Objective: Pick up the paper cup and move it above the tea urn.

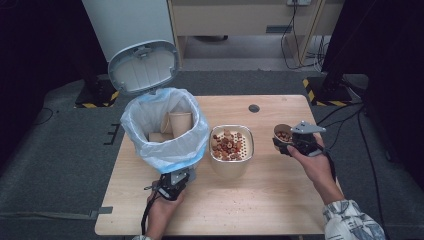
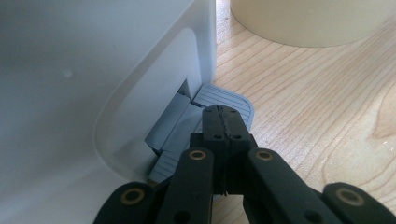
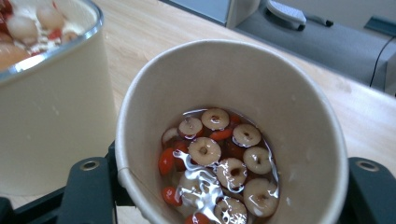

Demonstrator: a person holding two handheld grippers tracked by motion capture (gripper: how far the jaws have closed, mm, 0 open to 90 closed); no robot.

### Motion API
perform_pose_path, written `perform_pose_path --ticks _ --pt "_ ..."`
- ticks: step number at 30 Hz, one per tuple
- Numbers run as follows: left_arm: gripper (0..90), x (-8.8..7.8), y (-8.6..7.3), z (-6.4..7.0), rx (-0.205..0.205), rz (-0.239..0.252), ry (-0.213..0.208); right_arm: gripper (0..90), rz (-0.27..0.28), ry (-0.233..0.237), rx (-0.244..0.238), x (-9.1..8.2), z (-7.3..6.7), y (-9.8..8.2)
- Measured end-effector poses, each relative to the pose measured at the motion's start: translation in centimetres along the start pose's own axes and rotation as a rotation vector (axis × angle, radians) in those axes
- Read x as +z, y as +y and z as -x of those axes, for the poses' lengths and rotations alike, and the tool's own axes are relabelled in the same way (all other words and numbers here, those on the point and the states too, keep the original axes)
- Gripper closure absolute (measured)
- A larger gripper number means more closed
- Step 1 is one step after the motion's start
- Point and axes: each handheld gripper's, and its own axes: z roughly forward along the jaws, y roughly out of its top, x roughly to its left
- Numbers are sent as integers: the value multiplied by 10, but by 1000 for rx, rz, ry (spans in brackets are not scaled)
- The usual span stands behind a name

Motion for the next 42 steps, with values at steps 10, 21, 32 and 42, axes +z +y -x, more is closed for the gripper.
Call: perform_pose_path --ticks 10,21,32,42 --pt "897 0 0 0 0 -1 -1 337 21 1 -101 -5 5 35" --pt "897 0 0 0 -1 -1 -1 337 33 12 -172 0 1 59" --pt "896 0 0 0 -3 -1 -3 338 44 6 -213 1 -1 82" --pt "897 0 0 -1 -5 0 -4 337 58 28 -235 2 -10 96"
